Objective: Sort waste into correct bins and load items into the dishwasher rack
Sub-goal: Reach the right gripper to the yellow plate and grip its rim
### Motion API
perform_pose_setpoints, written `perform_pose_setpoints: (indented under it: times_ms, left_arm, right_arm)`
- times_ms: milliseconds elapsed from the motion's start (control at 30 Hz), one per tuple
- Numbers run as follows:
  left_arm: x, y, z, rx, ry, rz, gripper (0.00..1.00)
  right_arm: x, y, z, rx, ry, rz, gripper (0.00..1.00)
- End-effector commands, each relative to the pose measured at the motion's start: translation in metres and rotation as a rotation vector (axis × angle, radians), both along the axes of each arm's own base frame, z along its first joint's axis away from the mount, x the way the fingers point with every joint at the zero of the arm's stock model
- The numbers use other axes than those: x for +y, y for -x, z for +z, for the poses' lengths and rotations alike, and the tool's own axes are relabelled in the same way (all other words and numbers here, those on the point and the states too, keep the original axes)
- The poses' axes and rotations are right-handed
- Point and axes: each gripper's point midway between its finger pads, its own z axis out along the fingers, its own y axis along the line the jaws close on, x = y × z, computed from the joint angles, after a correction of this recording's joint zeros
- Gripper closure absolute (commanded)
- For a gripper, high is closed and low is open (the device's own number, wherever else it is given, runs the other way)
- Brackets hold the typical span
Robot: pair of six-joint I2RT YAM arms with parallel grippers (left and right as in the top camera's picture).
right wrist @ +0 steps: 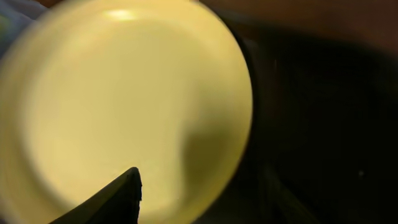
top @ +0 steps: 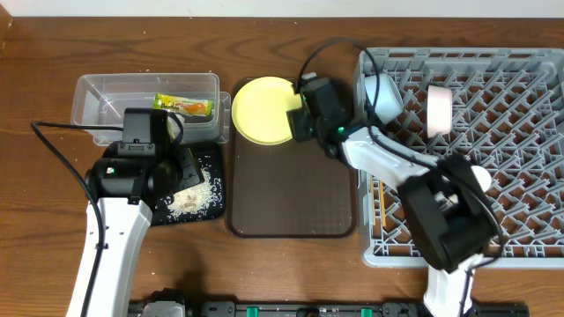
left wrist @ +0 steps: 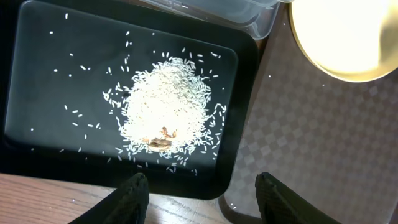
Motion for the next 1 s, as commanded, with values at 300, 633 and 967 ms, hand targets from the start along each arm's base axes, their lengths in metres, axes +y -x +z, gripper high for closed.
perform_pose_setpoints:
  times_ms: [300, 633, 967]
  left_arm:
    - [0.002, 0.001, -0.001, -0.001, -0.011, 0.007, 0.41]
    - [0.002, 0.002, -0.001, -0.001, -0.011, 0.007, 0.42]
    - [0.002, 0.001, 0.000, -0.002, -0.011, 0.007, 0.41]
  right_arm:
    - [0.000, 0.007, -0.030, 0.055, 0.037, -0.041, 0.64]
    - [-0.017, 0.028, -0.048, 0.184, 0.069, -0.111, 0.81]
    - [-0.012, 0.037, -0.043, 0.223, 0.045, -0.090, 0.99]
